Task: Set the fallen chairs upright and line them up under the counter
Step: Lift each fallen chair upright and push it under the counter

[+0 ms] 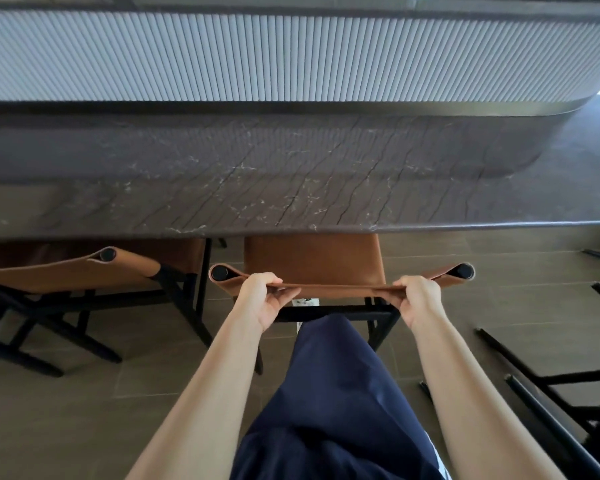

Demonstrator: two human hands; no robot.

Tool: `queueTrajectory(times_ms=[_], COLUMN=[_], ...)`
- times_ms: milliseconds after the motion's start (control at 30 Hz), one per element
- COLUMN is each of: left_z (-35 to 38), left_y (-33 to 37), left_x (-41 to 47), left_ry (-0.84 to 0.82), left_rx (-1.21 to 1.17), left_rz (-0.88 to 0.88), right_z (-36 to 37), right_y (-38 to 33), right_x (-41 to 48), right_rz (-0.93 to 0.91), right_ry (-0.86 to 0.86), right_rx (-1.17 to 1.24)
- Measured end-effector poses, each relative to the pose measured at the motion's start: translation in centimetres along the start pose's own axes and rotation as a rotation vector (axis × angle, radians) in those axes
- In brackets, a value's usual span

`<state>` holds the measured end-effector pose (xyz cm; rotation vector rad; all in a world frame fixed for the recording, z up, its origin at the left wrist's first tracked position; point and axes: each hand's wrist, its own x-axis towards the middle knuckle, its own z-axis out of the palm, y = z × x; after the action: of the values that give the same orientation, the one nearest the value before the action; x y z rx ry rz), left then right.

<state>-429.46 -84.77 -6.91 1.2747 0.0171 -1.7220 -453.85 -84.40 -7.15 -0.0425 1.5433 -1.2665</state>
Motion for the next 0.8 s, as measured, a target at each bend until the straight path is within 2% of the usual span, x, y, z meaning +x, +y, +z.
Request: queueTrajectory(times_ms=[300, 667, 800], left_z=[-3.2, -3.4, -3.6], left_y=[1.0, 3.5, 4.9], left_x=[4.0, 7.2, 7.8], left_ry=[0.042, 0.096, 0.123], left_rx=[0.004, 0.015, 0.005], left_rz=[-0.038, -0.079, -0.069], right_z=[2.1, 3.0, 4.1], right_y=[4.6, 3.6, 3.7], right_x=[2.8, 3.8, 3.9], right_rz=[0.076, 0.238, 0.289], right_ry=[0.007, -0.068, -0.093], right_rx=[0.019, 0.005, 0.087])
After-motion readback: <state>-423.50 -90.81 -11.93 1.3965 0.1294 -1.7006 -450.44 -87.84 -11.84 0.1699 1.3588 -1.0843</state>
